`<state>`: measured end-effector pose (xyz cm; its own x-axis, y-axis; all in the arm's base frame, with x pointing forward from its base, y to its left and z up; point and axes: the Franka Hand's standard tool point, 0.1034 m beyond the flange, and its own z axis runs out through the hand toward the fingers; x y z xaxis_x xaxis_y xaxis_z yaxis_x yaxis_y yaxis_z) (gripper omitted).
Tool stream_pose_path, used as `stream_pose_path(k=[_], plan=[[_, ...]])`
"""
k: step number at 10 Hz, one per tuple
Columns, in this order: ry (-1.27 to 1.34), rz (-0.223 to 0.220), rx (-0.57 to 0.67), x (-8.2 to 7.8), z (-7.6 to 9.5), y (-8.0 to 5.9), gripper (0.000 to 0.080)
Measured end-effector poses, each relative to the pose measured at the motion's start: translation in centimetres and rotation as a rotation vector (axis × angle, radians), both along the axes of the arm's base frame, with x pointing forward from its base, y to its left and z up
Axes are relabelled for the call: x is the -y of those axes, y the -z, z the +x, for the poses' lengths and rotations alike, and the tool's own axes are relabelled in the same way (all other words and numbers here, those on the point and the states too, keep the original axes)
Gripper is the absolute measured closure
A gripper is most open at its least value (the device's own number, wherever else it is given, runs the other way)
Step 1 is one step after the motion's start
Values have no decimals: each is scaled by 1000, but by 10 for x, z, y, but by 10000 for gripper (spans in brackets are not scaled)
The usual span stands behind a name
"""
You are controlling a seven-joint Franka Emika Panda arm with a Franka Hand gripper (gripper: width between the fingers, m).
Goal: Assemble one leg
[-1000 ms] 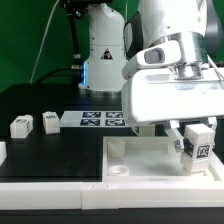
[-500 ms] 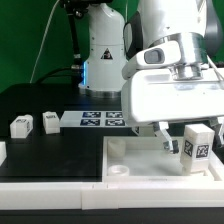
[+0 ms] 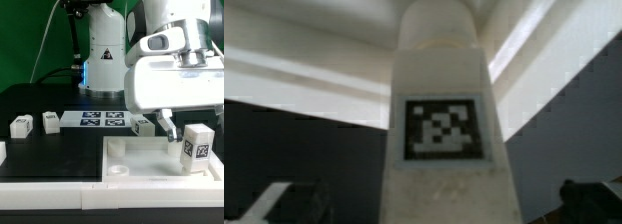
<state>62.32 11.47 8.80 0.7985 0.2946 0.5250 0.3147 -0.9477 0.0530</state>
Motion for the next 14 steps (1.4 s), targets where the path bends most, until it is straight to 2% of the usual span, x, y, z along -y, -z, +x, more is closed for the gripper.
stream_pose_path(k=[1, 4, 7, 9, 12, 13, 14], plan=[[-1, -3, -15, 0, 0, -2, 150], [-5, -11, -61, -1, -2, 3, 150], [18, -58, -340, 4, -4, 6, 150], [25, -96, -536, 4, -2, 0, 150], [22, -93, -528, 4, 3, 3, 150], [22, -93, -527, 4, 3, 3, 242], [22, -93, -528, 4, 3, 3, 242]])
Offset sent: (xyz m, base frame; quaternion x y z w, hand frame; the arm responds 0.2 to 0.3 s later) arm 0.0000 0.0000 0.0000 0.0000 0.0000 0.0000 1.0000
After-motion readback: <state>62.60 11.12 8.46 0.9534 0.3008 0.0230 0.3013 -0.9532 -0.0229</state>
